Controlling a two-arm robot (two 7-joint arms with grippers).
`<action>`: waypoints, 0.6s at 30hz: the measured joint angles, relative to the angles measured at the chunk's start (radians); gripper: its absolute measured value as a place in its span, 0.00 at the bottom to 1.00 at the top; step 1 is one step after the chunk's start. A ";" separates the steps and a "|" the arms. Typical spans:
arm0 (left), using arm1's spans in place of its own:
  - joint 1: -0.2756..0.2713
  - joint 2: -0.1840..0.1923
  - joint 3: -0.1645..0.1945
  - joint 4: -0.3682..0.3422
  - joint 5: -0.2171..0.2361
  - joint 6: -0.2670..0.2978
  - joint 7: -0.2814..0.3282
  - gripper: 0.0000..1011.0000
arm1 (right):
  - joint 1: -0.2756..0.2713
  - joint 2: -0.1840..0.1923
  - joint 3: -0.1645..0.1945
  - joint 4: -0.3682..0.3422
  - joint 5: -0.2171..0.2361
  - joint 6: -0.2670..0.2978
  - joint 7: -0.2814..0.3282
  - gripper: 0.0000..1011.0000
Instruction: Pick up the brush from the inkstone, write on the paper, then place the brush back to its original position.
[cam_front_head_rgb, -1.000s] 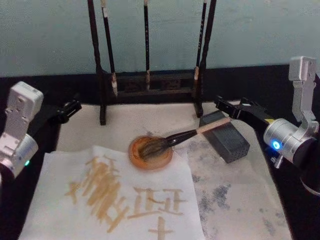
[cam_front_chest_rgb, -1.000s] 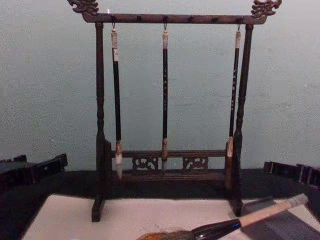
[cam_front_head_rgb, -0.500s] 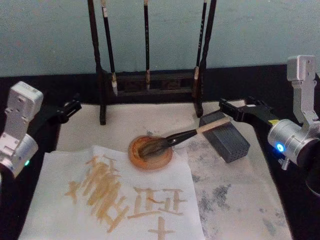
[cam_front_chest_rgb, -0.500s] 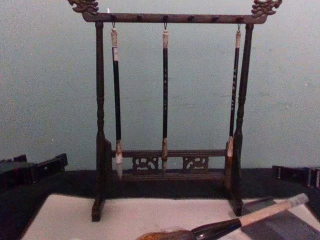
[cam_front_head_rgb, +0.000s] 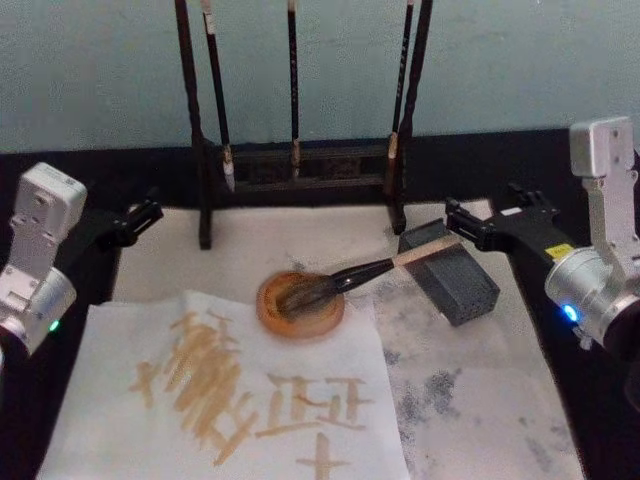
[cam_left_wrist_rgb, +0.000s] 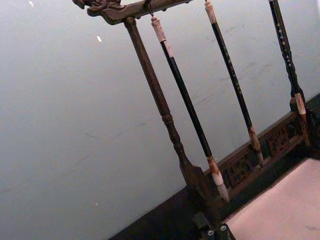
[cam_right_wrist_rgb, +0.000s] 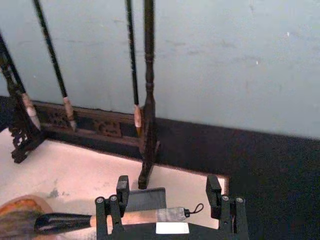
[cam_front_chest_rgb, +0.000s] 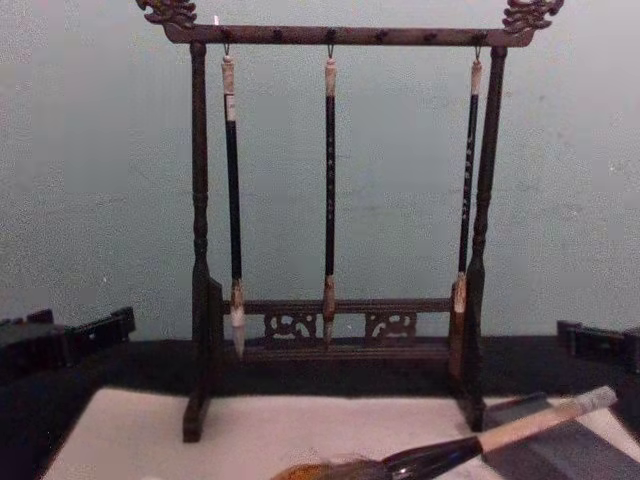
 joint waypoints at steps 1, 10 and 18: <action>0.000 0.000 0.000 0.000 0.000 0.000 0.000 0.99 | -0.007 0.003 -0.002 -0.008 -0.011 -0.006 -0.001 0.99; 0.000 0.000 0.000 0.000 0.000 0.000 0.000 0.99 | -0.078 0.045 -0.042 -0.088 -0.179 -0.107 -0.034 0.99; 0.000 0.000 0.000 0.000 0.000 0.000 0.000 0.99 | -0.129 0.075 -0.069 -0.133 -0.281 -0.174 -0.032 0.99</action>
